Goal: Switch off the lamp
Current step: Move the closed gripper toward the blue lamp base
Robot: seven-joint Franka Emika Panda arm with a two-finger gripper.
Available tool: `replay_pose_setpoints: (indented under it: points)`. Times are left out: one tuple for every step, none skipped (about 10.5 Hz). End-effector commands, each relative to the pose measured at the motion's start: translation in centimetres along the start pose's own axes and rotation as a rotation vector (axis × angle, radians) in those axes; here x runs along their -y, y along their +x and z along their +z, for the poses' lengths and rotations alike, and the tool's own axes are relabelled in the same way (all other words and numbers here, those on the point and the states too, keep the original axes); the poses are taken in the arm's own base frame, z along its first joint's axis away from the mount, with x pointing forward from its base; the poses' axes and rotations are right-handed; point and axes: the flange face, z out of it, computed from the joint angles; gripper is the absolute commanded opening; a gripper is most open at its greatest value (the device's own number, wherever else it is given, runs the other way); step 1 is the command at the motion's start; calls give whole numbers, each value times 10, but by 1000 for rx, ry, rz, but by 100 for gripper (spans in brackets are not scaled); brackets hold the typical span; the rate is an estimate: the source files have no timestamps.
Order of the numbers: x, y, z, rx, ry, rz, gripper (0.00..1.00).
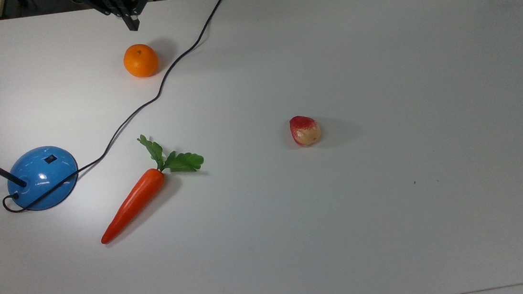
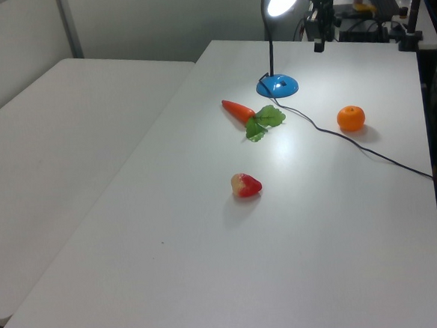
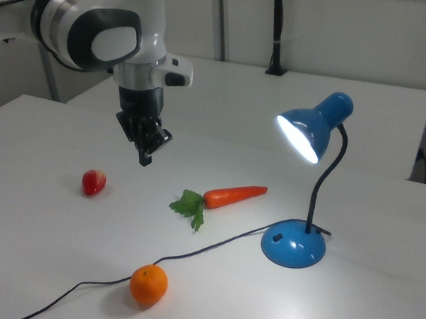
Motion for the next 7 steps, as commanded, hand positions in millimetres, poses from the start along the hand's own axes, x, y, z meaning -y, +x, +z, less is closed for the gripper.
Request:
replay_pose_setpoints:
  points:
    - [-18,7,-18,-61,33,-22,0]
    - [-20,7,-19,-64,34,-31,0]
    - [-21,9,-18,-71,42,-23,0]
    - [-22,13,-22,-117,52,-9,0]
    - [-30,17,-24,-151,57,26,0]
    - [-36,21,-26,-189,55,64,0]
    - [-41,24,-25,-224,51,86,0]
